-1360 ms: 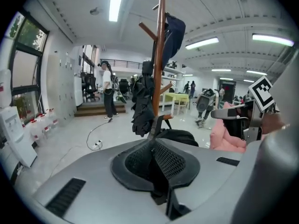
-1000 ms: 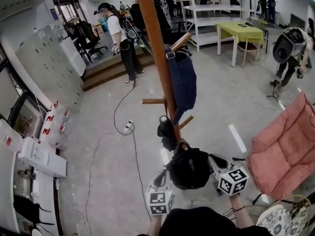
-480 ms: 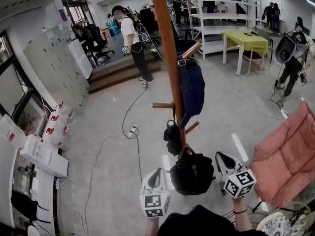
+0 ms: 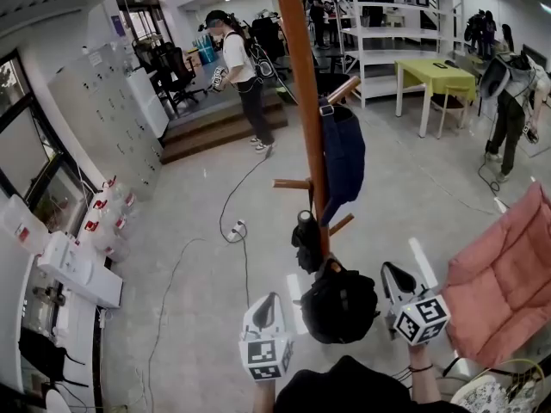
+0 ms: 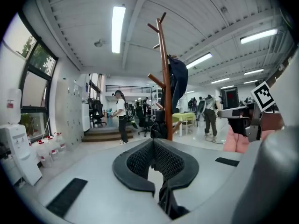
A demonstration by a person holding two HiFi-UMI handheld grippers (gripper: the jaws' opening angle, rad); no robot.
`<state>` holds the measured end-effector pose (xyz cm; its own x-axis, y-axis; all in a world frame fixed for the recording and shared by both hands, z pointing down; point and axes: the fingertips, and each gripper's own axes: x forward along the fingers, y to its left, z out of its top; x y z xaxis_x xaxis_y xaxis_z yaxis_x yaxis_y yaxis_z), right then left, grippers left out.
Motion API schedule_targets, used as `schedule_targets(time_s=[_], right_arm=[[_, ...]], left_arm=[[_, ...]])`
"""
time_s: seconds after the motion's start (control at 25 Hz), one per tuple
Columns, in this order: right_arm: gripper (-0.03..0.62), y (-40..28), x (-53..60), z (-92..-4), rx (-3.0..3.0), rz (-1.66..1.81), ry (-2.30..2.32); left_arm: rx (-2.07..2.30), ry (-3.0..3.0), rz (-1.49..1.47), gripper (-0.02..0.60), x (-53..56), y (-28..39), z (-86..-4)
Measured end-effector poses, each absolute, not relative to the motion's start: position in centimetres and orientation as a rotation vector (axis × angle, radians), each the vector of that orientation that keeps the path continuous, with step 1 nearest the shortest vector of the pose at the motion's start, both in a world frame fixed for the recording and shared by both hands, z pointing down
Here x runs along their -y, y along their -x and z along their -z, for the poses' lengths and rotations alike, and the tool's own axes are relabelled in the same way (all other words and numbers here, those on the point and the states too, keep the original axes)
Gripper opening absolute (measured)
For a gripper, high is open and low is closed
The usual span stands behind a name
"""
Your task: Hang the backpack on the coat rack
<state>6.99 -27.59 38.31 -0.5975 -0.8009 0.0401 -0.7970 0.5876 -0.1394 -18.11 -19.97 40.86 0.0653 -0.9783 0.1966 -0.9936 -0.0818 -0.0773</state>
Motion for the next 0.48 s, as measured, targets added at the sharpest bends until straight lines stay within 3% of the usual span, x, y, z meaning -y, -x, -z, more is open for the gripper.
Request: schedule_targets(time_s=[0.48], right_arm=[[0.012,-7.21,27.76,-38.05,-2.782,0.176,1.416]], left_arm=[[2.112,-2.201,-0.32,0.017,19.69,19.11,-41.22]])
